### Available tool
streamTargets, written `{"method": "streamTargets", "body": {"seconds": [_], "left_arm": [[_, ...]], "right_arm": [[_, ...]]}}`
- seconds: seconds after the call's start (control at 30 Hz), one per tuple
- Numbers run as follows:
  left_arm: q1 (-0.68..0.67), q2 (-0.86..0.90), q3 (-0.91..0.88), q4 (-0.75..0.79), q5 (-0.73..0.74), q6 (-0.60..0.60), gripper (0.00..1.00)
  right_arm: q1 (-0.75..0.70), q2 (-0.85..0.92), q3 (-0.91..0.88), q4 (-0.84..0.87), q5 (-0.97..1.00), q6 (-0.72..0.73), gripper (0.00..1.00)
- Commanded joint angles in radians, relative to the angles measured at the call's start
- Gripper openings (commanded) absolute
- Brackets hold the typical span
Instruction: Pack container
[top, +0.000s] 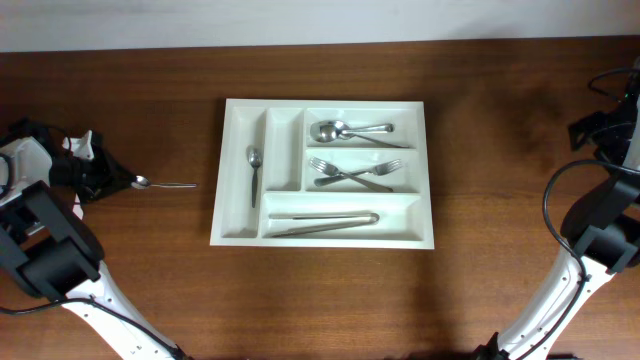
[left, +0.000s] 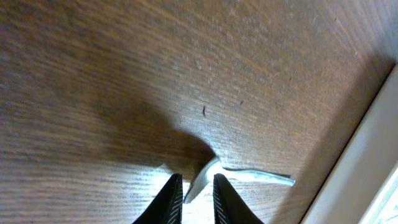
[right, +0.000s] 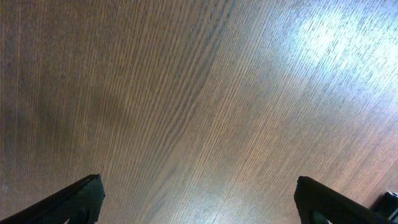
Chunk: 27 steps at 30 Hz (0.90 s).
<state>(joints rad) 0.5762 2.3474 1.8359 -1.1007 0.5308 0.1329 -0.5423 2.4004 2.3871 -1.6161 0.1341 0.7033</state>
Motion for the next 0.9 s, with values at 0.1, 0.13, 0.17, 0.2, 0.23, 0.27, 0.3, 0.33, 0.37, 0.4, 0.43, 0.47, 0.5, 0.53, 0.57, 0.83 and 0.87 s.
{"method": "streamTargets", "body": {"seconds": [0.1, 0.13, 0.17, 0.2, 0.23, 0.27, 0.3, 0.33, 0.37, 0.4, 0.43, 0.47, 0.5, 0.53, 0.57, 0.83, 0.87], "left_arm": [[0.003, 0.010, -0.005, -0.029, -0.008, 0.042, 0.19], [0.003, 0.010, -0.005, -0.030, -0.008, 0.042, 0.18], [0.003, 0.011, -0.005, -0.032, -0.008, 0.042, 0.18], [0.003, 0.011, -0.005, -0.033, -0.008, 0.042, 0.18], [0.003, 0.011, -0.006, -0.033, -0.008, 0.042, 0.18], [0.003, 0.012, -0.006, -0.032, -0.008, 0.042, 0.18], [0.003, 0.013, -0.006, -0.032, -0.008, 0.042, 0.18], [0.003, 0.015, -0.006, -0.032, -0.008, 0.042, 0.18], [0.003, 0.017, -0.006, -0.032, -0.008, 0.042, 0.18], [0.003, 0.022, -0.006, -0.032, -0.008, 0.042, 0.18], [0.003, 0.027, -0.006, -0.033, -0.008, 0.042, 0.18], [0.003, 0.034, -0.006, -0.033, -0.008, 0.042, 0.18], [0.003, 0.043, -0.006, -0.033, -0.007, 0.042, 0.18], [0.003, 0.056, -0.006, -0.034, -0.007, 0.042, 0.18], [0.003, 0.063, -0.006, -0.034, -0.006, 0.042, 0.18], [0.003, 0.084, -0.006, -0.020, -0.003, 0.057, 0.18], [0.003, 0.084, -0.006, -0.020, -0.003, 0.057, 0.18]], "right_arm": [[0.004, -0.042, 0.007, 0.000, 0.009, 0.000, 0.99], [0.004, -0.042, 0.007, 0.000, 0.009, 0.000, 0.99], [0.004, -0.042, 0.007, 0.000, 0.009, 0.000, 0.99], [0.004, -0.042, 0.007, 0.000, 0.009, 0.000, 0.99], [0.004, -0.042, 0.007, 0.000, 0.009, 0.000, 0.99], [0.004, -0.042, 0.007, 0.001, 0.009, 0.000, 0.99], [0.004, -0.042, 0.007, 0.000, 0.009, 0.000, 0.99], [0.004, -0.042, 0.007, 0.000, 0.009, 0.000, 0.99], [0.004, -0.042, 0.007, 0.000, 0.009, 0.000, 0.99], [0.004, -0.042, 0.007, 0.001, 0.009, 0.000, 0.99], [0.004, -0.042, 0.007, 0.000, 0.009, 0.000, 0.99], [0.004, -0.042, 0.007, 0.000, 0.009, 0.000, 0.99], [0.004, -0.042, 0.007, 0.001, 0.009, 0.000, 0.99], [0.004, -0.042, 0.007, 0.001, 0.009, 0.000, 0.99], [0.004, -0.042, 0.007, 0.000, 0.009, 0.000, 0.99], [0.004, -0.042, 0.007, 0.000, 0.010, 0.000, 0.99], [0.004, -0.042, 0.007, 0.001, 0.009, 0.000, 0.99]]}}
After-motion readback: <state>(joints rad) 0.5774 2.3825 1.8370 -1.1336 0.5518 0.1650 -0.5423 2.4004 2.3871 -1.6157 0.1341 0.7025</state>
